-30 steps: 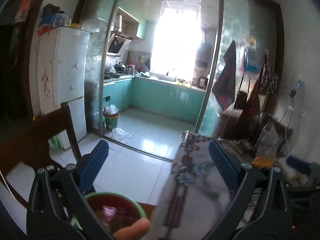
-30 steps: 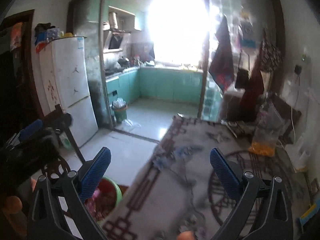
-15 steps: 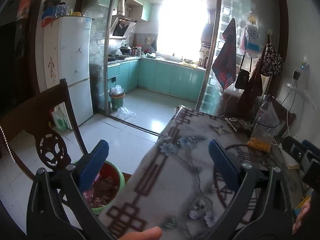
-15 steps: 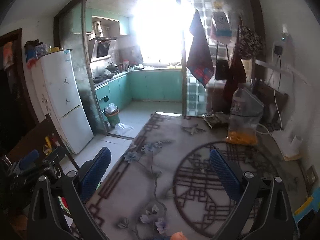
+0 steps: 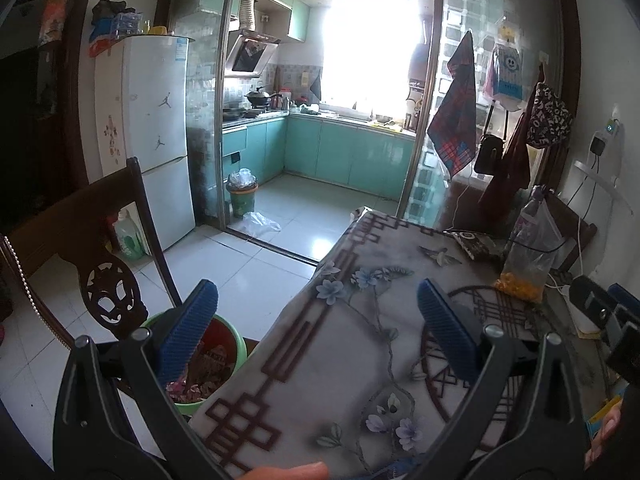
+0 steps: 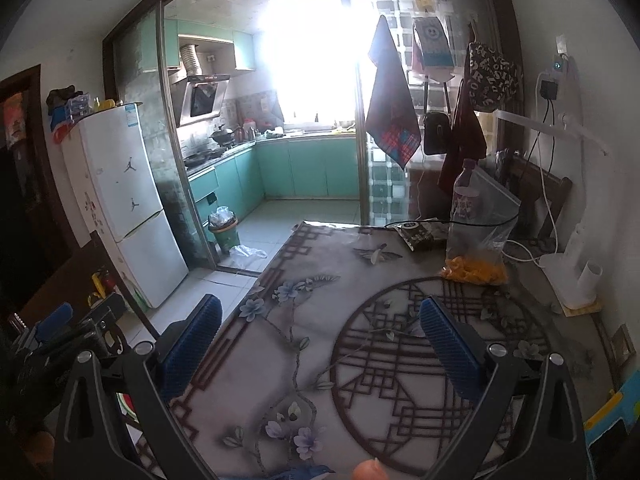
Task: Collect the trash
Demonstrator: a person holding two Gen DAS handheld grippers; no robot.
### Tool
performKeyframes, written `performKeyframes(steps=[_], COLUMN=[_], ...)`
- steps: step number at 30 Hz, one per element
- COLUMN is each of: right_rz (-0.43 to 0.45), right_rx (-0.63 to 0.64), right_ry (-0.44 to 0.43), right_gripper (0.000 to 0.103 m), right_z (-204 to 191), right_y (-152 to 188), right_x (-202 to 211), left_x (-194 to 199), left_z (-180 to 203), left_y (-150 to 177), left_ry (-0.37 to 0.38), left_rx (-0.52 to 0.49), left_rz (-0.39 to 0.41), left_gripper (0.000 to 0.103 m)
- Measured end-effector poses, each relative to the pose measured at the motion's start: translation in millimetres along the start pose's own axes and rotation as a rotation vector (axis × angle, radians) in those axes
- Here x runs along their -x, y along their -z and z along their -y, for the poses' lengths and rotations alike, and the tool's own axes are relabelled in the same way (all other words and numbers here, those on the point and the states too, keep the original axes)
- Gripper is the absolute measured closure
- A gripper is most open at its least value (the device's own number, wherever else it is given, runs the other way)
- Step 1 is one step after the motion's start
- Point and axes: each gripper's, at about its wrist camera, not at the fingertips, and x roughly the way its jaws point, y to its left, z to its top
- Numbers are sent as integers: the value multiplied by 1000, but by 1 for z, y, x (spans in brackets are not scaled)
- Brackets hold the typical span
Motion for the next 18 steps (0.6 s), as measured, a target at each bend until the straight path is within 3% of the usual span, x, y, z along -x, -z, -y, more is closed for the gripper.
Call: performKeyframes(steps=[18], right_rz=[-10], right_rx=[5], right_ry=[15], right_gripper=[7], right_z=[5], right_y=[2], right_x=[-3], left_x=[-2], left_z=[10], left_y=[2], left_ry=[-3], left_rx=[-17], left_rz=[-10], left_gripper=[5])
